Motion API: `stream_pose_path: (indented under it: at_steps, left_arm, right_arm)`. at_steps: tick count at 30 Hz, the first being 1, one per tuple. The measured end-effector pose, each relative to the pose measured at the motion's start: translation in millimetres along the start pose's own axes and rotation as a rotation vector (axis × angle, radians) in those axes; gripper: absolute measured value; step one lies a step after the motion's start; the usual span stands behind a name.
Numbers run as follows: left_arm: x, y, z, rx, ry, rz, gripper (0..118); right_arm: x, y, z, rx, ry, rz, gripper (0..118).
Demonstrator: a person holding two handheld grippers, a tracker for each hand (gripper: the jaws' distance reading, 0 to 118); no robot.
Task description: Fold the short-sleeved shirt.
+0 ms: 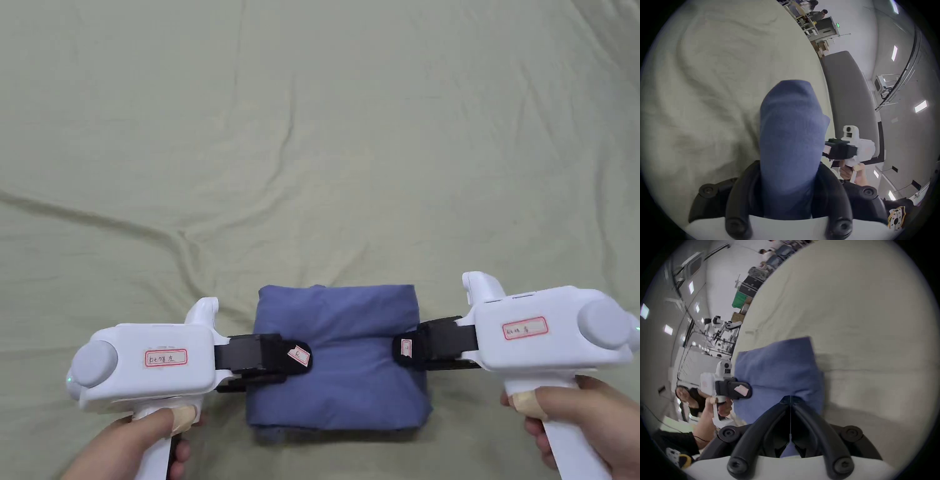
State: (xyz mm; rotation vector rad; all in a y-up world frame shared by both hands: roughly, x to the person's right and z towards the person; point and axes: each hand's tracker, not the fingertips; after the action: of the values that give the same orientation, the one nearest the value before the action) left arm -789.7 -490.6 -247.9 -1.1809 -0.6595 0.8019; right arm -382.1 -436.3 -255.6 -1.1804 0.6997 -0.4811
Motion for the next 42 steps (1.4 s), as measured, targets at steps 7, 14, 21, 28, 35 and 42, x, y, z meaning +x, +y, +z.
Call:
stream_pose_path:
  at_steps: [7, 14, 21, 28, 35, 42]
  left_arm:
    - [-14.3, 32.1, 75.5, 0.051, 0.083, -0.039, 44]
    - [-56.5, 60.8, 173.2, 0.148, 0.174, 0.001, 44]
    - [-94.7, 47.9, 254.7, 0.273, 0.253, 0.135, 44]
    - [-121.2, 16.3, 294.1, 0.35, 0.288, 0.228, 44]
    - [-155.4, 31.6, 322.8, 0.293, 0.346, 0.209, 44]
    - [-156.8, 56.0, 321.1, 0.189, 0.393, 0.136, 44]
  right_arm:
    - [-111.5, -5.9, 24.0, 0.097, 0.001, 0.272, 3]
    - [-202.2, -19.0, 12.3, 0.189, -0.067, 0.477, 3]
    - [-283.2, -42.1, -10.9, 0.189, -0.03, 0.696, 3]
    - [-347.3, -50.3, -54.4, 0.12, 0.118, 0.84, 3]
    - [-384.6, -60.3, -71.4, 0.096, 0.163, 0.902, 3]
    - [-384.5, -63.0, -78.4, 0.085, 0.14, 0.886, 3]
